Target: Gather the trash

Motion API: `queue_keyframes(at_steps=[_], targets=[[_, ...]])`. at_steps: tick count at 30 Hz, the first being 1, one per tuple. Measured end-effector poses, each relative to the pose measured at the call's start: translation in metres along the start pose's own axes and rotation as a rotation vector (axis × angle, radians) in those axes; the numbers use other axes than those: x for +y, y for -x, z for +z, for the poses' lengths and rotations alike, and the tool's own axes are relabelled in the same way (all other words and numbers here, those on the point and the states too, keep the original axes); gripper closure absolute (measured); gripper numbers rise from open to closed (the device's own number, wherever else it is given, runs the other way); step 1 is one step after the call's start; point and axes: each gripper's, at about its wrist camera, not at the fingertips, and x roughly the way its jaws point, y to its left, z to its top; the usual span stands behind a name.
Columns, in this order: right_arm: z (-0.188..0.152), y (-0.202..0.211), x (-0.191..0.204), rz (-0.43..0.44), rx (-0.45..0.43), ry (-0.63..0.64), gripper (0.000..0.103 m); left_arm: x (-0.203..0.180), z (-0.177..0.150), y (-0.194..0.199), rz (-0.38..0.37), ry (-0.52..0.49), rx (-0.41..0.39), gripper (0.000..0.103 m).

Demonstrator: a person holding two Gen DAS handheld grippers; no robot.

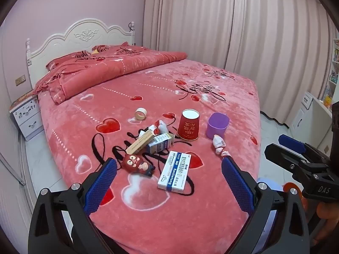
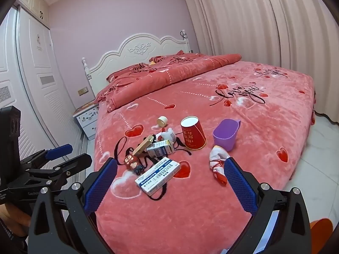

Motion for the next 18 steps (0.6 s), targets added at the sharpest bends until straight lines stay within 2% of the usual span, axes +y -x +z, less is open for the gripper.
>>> queue_keyframes(at_steps=[18], targets=[[-0.0035,-0.0029,0.0001,0.003,0.009,-0.007,0.005,0.0021,-0.0033,-0.0027,-0.001,-0.007,0.019,0.006]])
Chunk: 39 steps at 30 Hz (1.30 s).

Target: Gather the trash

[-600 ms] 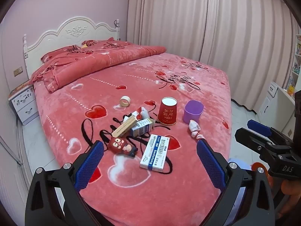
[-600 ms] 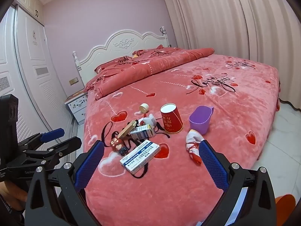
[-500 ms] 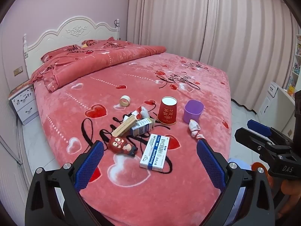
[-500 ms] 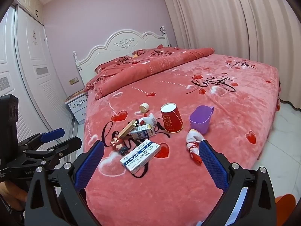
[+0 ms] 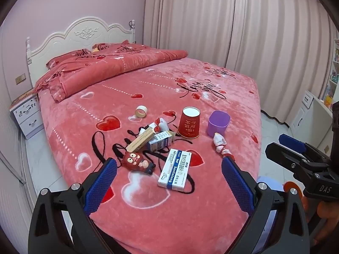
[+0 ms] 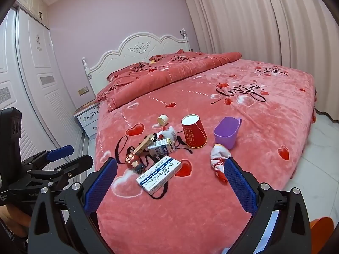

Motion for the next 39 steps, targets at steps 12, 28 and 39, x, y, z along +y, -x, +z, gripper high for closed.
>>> queue_keyframes(at_steps=[12,28,39], targets=[[0.0002,-0.0009,-0.0002,0.003,0.003,-0.004,0.005,-0.0005,-0.0021,0.0003,-0.003,-0.002,0.005,0.006],[-0.0005,-0.0035,0.0,0.009,0.008,-0.012,0.005,-0.0001,-0.0022,-0.0031,0.004,-0.002,0.008,0.006],[-0.0014,-0.0033,0.0004,0.01,0.012,-0.018,0.005,0.0004,-0.006,-0.0051,0.007,-0.004,0.019,0.006]])
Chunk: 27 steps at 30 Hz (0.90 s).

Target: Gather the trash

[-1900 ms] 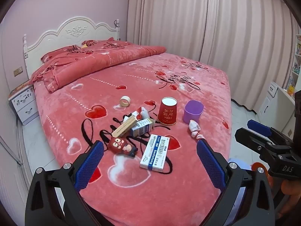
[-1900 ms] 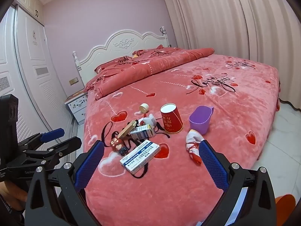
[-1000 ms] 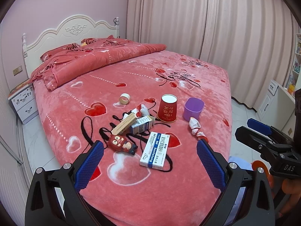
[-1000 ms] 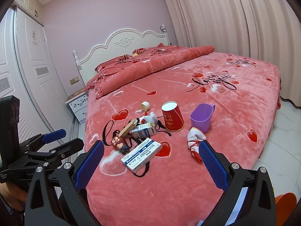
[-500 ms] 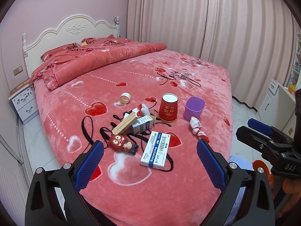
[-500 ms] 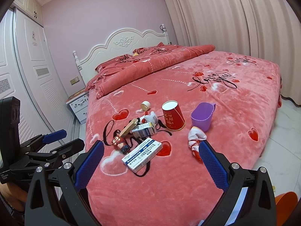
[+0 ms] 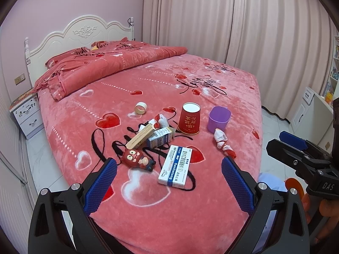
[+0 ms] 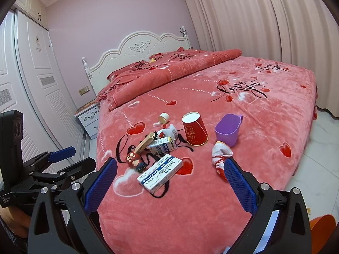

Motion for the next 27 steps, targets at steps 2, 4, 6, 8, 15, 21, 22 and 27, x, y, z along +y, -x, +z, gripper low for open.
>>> queue_keyframes(at_steps=[2,4,6,8,15,21,22,27], targets=[[0.0,0.0002,-0.0004,0.0,0.0,-0.001,0.005,-0.0003,-0.0007,-0.0009,0.001,-0.001,0.004,0.006],[0.0001,0.0,-0.0004,-0.001,0.001,-0.001,0.005,-0.0002,-0.0017,-0.0002,0.002,-0.003,0.005,0.006],[-0.0005,0.0002,0.0002,-0.001,0.001,-0.002,0.005,-0.0003,-0.0012,-0.0002,-0.002,-0.004,0.007,0.006],[-0.0007,0.0008,-0.0011,0.001,0.001,-0.004,0.005,-0.001,-0.0007,0.0002,-0.002,-0.006,0.008,0.006],[-0.0006,0.0004,-0.0008,0.001,0.003,-0.006,0.005,-0.0014,-0.0016,0.0004,0.0,-0.006,0.009,0.006],[-0.0014,0.0008,-0.0007,0.003,0.005,-0.007,0.005,-0.0015,-0.0025,0.0004,0.001,-0.007,0.012,0.006],[-0.0016,-0.0002,-0.0019,0.004,0.005,-0.007,0.005,-0.0014,-0.0033,0.0007,0.001,-0.007,0.012,0.006],[-0.0024,-0.0005,-0.0017,0.004,0.007,-0.007,0.005,-0.0011,-0.0052,0.0011,-0.002,-0.01,0.016,0.006]])
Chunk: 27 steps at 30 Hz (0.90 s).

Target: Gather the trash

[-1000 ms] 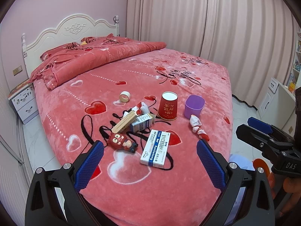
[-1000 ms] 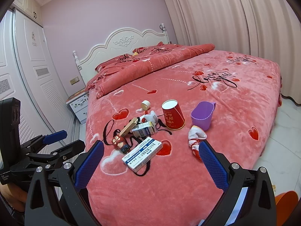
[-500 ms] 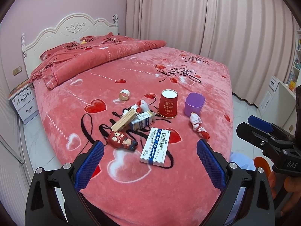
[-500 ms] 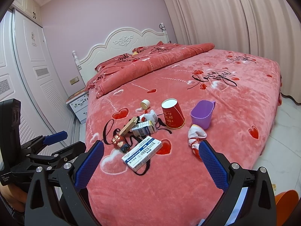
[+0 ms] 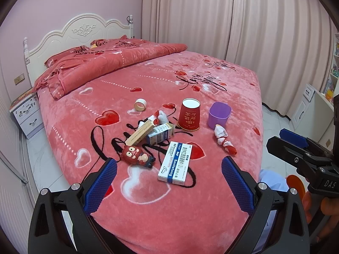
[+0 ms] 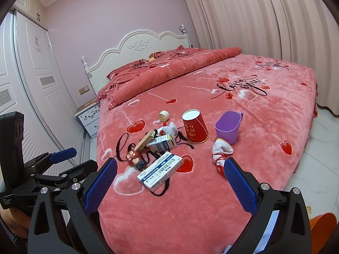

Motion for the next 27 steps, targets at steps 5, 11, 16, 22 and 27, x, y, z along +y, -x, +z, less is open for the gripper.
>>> queue_keyframes(at_steps=[5,11,16,22,27], targets=[[0.0,-0.001,0.0,0.0,0.006,0.001,0.005,-0.001,0.0,-0.001,0.002,-0.003,0.004,0.006],[-0.003,-0.004,0.0,0.003,0.02,0.009,0.005,-0.002,-0.001,-0.006,0.005,-0.032,0.036,0.006],[-0.001,-0.009,-0.003,0.005,0.038,0.024,0.005,-0.001,0.001,-0.011,-0.023,-0.049,0.07,0.006],[0.002,-0.021,-0.021,0.044,0.102,0.046,0.005,-0.002,0.001,-0.024,-0.067,-0.109,0.124,0.006],[-0.002,-0.034,-0.033,0.052,0.158,0.08,0.005,0.0,-0.001,-0.042,-0.12,-0.126,0.198,0.006]])
